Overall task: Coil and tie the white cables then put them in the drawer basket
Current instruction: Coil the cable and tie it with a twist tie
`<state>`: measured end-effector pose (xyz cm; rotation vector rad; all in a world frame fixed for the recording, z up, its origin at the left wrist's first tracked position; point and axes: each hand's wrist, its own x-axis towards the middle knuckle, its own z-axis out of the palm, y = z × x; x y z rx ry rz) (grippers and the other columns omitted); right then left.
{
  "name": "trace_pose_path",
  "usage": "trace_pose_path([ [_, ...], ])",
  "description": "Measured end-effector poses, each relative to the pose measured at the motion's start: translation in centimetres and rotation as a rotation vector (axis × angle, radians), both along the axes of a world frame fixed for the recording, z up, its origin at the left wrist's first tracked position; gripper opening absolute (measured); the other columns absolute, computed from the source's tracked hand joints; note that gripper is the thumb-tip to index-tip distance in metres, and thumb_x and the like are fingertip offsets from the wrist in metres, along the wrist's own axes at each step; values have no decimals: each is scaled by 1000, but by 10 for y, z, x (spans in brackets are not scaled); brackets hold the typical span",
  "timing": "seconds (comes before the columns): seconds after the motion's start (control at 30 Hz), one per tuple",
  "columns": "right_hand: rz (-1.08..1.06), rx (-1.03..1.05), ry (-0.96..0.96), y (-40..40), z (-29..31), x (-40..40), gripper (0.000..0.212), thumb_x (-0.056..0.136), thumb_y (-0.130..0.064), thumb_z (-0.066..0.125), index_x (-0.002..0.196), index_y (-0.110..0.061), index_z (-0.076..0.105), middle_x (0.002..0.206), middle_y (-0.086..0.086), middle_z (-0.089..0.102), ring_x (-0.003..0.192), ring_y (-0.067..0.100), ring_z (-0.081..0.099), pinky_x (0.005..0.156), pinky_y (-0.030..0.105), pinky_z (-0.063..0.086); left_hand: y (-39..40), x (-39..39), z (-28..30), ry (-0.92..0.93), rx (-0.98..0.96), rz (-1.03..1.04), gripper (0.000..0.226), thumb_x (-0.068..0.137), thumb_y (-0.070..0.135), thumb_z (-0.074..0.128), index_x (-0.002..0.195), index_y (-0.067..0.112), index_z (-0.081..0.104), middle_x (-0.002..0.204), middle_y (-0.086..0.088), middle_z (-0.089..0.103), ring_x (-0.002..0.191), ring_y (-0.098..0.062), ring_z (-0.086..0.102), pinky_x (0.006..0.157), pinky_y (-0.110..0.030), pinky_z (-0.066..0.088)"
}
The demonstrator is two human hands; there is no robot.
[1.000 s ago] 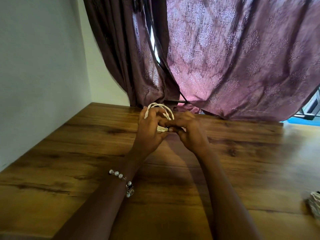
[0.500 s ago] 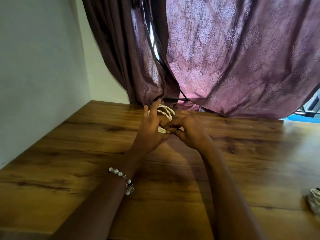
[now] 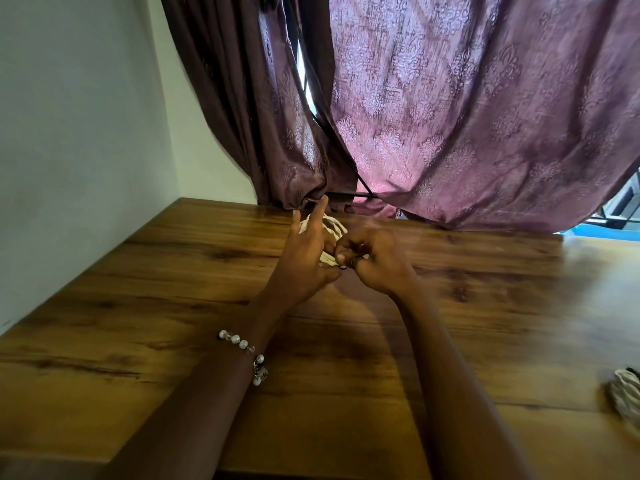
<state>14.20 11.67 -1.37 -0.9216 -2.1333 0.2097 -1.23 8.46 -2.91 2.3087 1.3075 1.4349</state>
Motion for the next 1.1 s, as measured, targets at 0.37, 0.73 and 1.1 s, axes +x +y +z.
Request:
trace_pose_path([
  [0.37, 70, -568, 597, -14, 6, -3, 37, 77, 22, 41, 65, -6, 63, 68, 11, 60, 68, 22, 56, 67, 35, 49, -7, -10, 15, -85, -20, -44, 32, 62, 32, 76, 83, 9, 68, 75, 10, 64, 73, 7, 53, 83, -29, 38],
  [0.73, -81, -629, 676, -13, 4, -16, 36, 76, 15, 39, 59, -9, 60, 60, 11, 54, 58, 22, 47, 54, 28, 38, -9, -13, 15, -281, -180, -295, 17, 68, 9, 74, 84, 12, 68, 81, 15, 69, 79, -5, 64, 75, -20, 49],
  [1.1, -236, -566, 734, -13, 2, -19, 29, 70, -2, 45, 52, -16, 62, 63, 13, 61, 64, 27, 55, 61, 48, 50, -10, -1, 10, -358, -106, -193, 13, 74, 15, 70, 85, 21, 66, 81, 7, 71, 76, -7, 67, 72, -24, 53],
])
